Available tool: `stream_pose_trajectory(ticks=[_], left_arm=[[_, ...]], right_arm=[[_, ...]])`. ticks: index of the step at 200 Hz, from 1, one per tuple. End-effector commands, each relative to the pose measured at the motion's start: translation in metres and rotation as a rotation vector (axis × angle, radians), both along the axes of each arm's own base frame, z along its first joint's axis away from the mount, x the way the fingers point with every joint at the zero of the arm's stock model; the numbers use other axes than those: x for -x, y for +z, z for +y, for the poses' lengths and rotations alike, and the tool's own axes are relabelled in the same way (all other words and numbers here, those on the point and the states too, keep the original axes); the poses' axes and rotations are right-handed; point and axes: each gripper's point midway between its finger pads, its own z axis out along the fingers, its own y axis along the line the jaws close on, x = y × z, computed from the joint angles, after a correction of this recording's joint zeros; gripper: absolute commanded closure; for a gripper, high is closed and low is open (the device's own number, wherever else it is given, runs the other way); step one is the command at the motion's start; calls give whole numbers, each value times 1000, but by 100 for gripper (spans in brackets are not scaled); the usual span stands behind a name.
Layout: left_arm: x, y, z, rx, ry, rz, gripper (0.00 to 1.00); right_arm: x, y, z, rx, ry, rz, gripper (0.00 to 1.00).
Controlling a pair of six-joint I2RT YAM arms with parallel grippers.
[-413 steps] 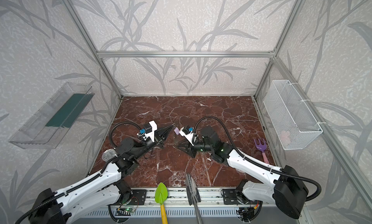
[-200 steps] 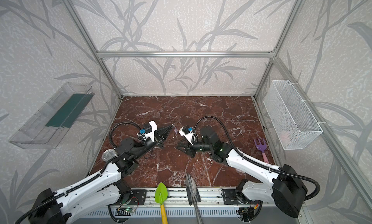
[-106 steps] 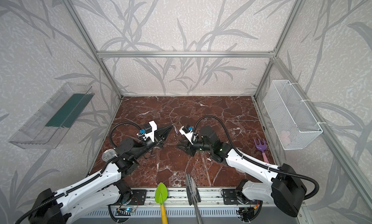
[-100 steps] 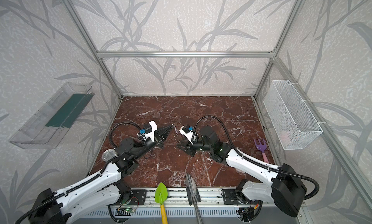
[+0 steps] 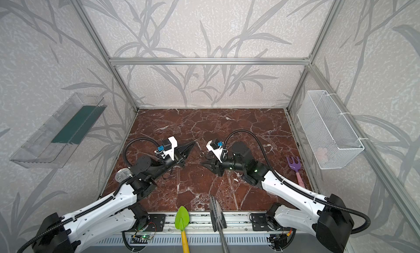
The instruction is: Put the keys on the keyring
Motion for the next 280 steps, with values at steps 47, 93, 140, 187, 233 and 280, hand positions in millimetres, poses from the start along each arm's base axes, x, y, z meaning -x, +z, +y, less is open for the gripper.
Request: stream_pose_trajectory(ticks=[47, 93, 140, 187, 233, 280], left_arm=[[6, 14, 1, 26, -18, -46, 100], [7, 15, 0, 28, -25, -48, 100], [7, 16, 0, 30, -24, -49, 100], [5, 13, 0, 27, -22, -42, 100], [6, 14, 0, 30, -26, -45, 100], [6, 13, 0, 30, -25, -42, 100]], right_arm=[[1, -2, -8, 4, -9, 12, 59], [-1, -16, -2, 30, 8, 48, 58], [-1, -22, 8, 12, 46, 84, 59], [1, -18, 15, -31, 78, 104, 60], [-2, -21, 16, -30, 72, 105, 60], [-2, -19, 18, -39, 77, 108, 65]])
